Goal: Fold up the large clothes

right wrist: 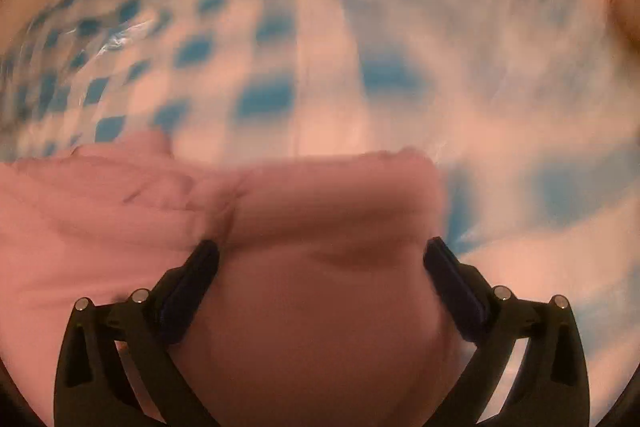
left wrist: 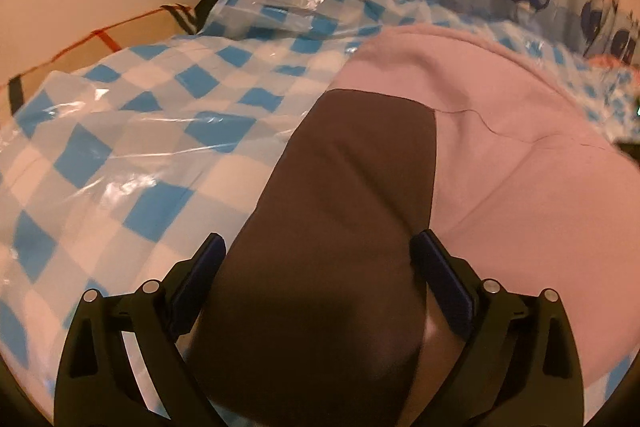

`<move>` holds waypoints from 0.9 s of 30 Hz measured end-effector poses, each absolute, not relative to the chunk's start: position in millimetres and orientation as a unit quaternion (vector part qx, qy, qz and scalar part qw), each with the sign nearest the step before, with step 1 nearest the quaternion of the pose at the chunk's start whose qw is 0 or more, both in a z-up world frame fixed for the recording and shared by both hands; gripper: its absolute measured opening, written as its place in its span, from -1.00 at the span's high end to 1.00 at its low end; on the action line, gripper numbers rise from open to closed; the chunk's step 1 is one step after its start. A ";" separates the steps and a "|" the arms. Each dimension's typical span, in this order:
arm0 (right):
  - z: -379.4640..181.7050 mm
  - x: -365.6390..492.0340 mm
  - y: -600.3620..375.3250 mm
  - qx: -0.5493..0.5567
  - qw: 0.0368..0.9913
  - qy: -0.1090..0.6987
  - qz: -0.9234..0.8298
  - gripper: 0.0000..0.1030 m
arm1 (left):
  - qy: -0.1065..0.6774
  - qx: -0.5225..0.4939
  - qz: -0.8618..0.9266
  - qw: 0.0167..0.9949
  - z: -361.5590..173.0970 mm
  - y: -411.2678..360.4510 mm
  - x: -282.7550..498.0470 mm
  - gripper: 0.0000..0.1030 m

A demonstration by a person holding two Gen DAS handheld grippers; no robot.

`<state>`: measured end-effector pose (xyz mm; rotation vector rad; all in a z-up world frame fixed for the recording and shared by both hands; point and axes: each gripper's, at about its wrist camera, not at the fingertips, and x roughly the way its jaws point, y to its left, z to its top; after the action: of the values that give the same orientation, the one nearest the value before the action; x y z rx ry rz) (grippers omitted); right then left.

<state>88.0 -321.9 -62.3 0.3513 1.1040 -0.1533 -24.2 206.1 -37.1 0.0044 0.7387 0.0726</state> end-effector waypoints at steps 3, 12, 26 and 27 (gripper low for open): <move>-56.8 88.2 -316.7 0.126 0.834 0.533 -0.074 -0.90 | 0.370 0.001 0.041 0.928 -41.3 205.1 -17.0 -0.81; 16.9 -88.7 -328.1 0.230 0.853 0.466 0.042 -0.89 | 0.335 -0.201 0.020 0.920 -11.8 277.1 -48.0 -0.80; -34.1 -191.9 -354.2 0.469 0.760 0.438 0.100 -0.90 | 0.424 -0.378 -0.074 0.820 -66.6 306.3 -85.3 -0.80; -30.3 -187.8 -348.0 0.452 0.768 0.444 0.092 -0.90 | 0.426 -0.379 -0.080 0.818 -67.3 303.9 -83.3 -0.80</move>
<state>-187.8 -348.0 -30.3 0.9812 0.9634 0.1995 -83.3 303.9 -67.3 -0.8068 0.9087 -0.1706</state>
